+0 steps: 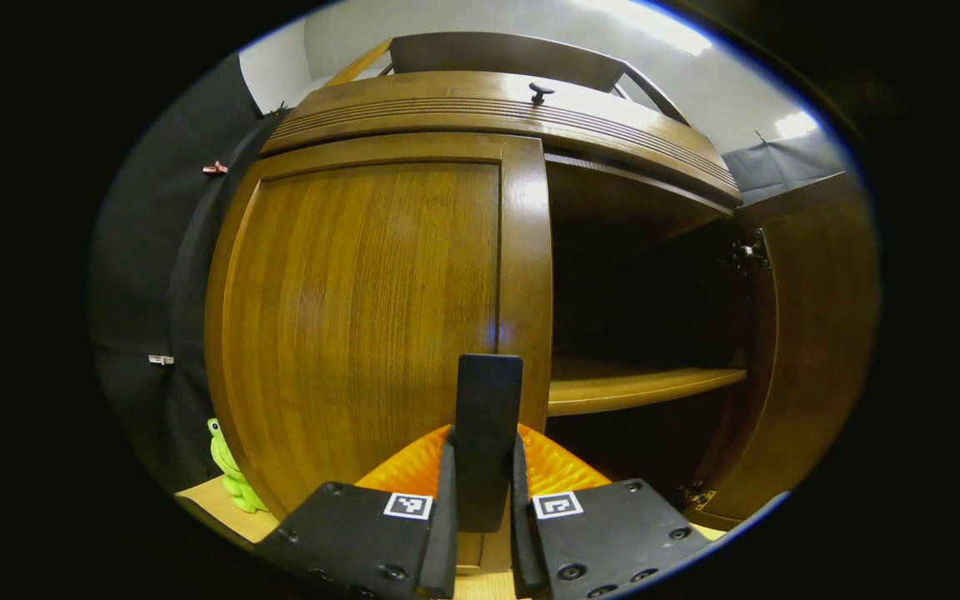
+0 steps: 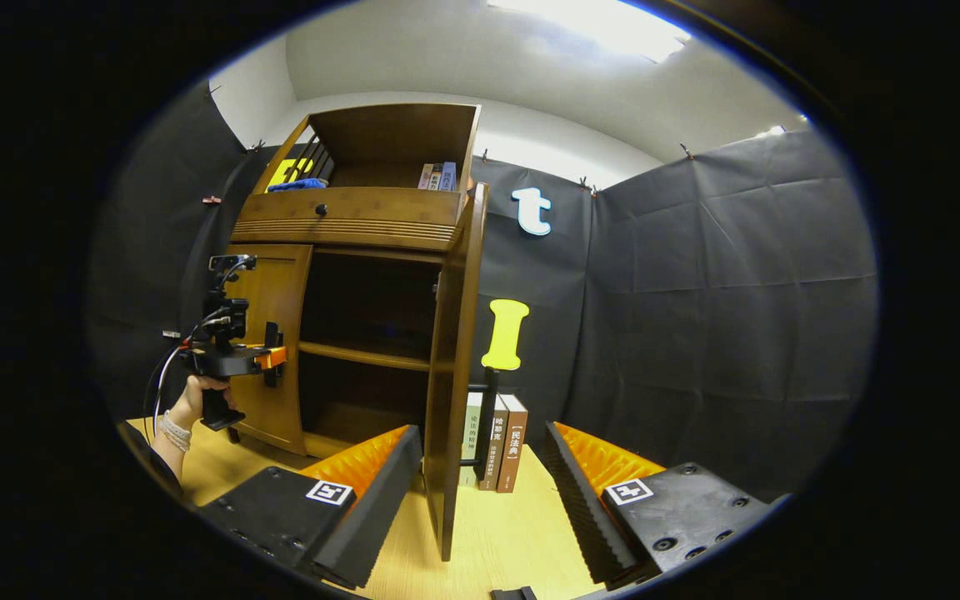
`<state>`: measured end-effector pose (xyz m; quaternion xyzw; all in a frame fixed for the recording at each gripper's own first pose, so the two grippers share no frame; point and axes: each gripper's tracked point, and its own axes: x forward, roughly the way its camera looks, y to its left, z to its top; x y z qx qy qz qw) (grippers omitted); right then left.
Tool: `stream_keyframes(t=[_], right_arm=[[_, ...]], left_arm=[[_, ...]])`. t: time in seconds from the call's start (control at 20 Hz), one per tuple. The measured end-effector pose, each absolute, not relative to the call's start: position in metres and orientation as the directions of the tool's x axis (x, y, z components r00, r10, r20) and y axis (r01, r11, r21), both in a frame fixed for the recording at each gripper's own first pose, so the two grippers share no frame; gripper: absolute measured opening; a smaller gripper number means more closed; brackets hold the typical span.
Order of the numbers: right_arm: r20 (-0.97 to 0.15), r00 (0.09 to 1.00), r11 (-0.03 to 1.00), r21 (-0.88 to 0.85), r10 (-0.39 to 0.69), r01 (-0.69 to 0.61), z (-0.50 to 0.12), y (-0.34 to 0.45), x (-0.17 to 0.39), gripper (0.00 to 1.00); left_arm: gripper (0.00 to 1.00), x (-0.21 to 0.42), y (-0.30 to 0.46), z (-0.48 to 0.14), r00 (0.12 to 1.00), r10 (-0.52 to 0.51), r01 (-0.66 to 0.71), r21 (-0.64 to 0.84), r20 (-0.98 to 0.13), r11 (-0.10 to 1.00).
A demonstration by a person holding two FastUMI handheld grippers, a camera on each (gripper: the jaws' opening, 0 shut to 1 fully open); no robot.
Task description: Open the right door of the double-door shoe cabinet with the right hand, and open the left door with the left hand.
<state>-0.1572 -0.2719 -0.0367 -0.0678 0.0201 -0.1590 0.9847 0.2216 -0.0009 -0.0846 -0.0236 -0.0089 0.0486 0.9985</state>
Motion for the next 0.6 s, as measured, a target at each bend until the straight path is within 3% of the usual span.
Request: stream_keyframes(t=[0.1, 0.2, 0.6], right_arm=[[-0.015, 0.948, 0.938, -0.153, -0.317, 0.311, -0.032, -0.266, -0.161, 0.94], [-0.008, 0.952, 0.941, -0.156, -0.305, 0.3, -0.028, -0.256, -0.163, 0.94], [-0.043, 0.964, 0.954, -0.161, -0.262, 0.253, -0.034, -0.212, -0.162, 0.94]], left_arm=[[0.32, 0.209, -0.002, -0.085, 0.997, 0.071, -0.07, -0.069, 0.008, 0.995], [0.28, 0.191, 0.0, -0.086, 0.998, 0.06, -0.059, -0.069, 0.004, 0.996], [0.28, 0.129, 0.009, -0.084, 0.999, -0.035, 0.032, -0.098, -0.027, 0.995]])
